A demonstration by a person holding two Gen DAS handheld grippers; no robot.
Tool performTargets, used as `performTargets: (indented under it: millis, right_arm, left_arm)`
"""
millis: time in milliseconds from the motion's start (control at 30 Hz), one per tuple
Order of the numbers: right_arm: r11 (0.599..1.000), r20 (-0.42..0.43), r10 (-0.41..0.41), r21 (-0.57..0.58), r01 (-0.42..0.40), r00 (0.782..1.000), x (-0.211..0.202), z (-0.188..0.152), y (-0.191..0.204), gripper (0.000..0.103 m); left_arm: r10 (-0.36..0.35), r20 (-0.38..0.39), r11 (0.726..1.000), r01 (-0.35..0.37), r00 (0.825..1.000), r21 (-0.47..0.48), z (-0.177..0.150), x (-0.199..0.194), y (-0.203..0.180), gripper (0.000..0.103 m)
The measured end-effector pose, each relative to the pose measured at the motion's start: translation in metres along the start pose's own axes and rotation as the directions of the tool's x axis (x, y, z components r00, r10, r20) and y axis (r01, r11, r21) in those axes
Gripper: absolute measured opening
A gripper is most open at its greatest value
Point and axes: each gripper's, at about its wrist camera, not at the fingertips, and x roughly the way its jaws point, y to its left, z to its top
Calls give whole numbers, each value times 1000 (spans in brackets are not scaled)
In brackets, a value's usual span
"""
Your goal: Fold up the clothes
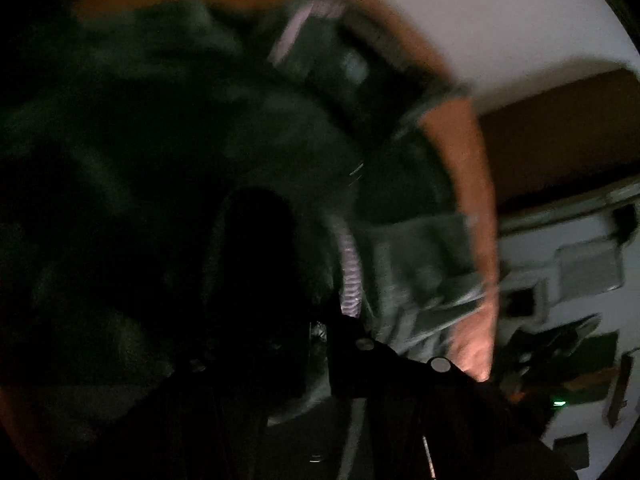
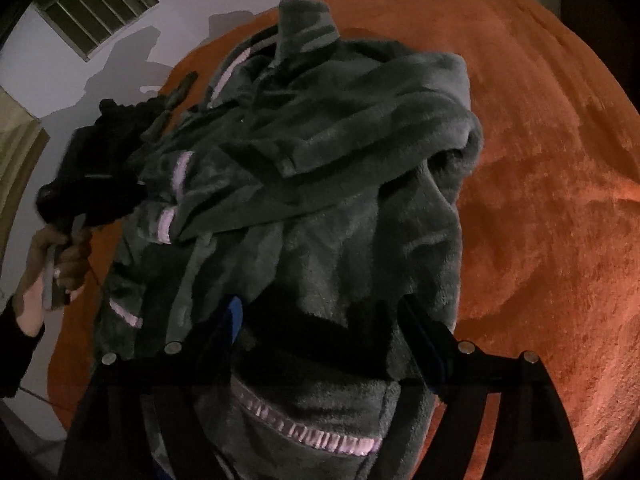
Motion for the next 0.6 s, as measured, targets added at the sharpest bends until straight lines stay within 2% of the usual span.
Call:
performTargets:
  millis: [67, 167, 333, 400, 467, 533, 600]
  right_arm:
    - [1000, 4, 1, 10, -1, 1000, -1, -1, -2, 79]
    - [1000, 5, -3, 28, 3, 1000, -1, -2, -9, 79]
    - [998, 1, -15, 62, 15, 1000, -1, -5, -21, 79]
    - [997, -1, -20, 74, 20, 1000, -1, -7, -26, 79]
    - [997, 3, -28, 72, 28, 1000, -2, -5, -27, 79]
    - [997, 5, -36, 61, 36, 999, -2, 1, -27, 79]
    - [998, 6, -44, 50, 43, 999, -2, 6, -26, 79]
  left_arm:
    - [-81, 31, 997, 81, 996, 7, -11, -26, -7, 7]
    - [-69, 8, 998, 69, 998, 15, -28, -42, -7, 7]
    - [-158, -21, 985, 156, 987, -78, -59, -56, 17, 7]
    - [-141, -50, 988, 137, 989, -72, -80, -49, 22, 7]
    - [-132, -143, 989, 122, 981, -78, -102, -32, 30, 8]
    - [-62, -197, 997, 51, 978, -61, -112, -19, 33, 8]
    - [-5, -191, 1000, 0, 982, -24, -114, -20, 32, 8]
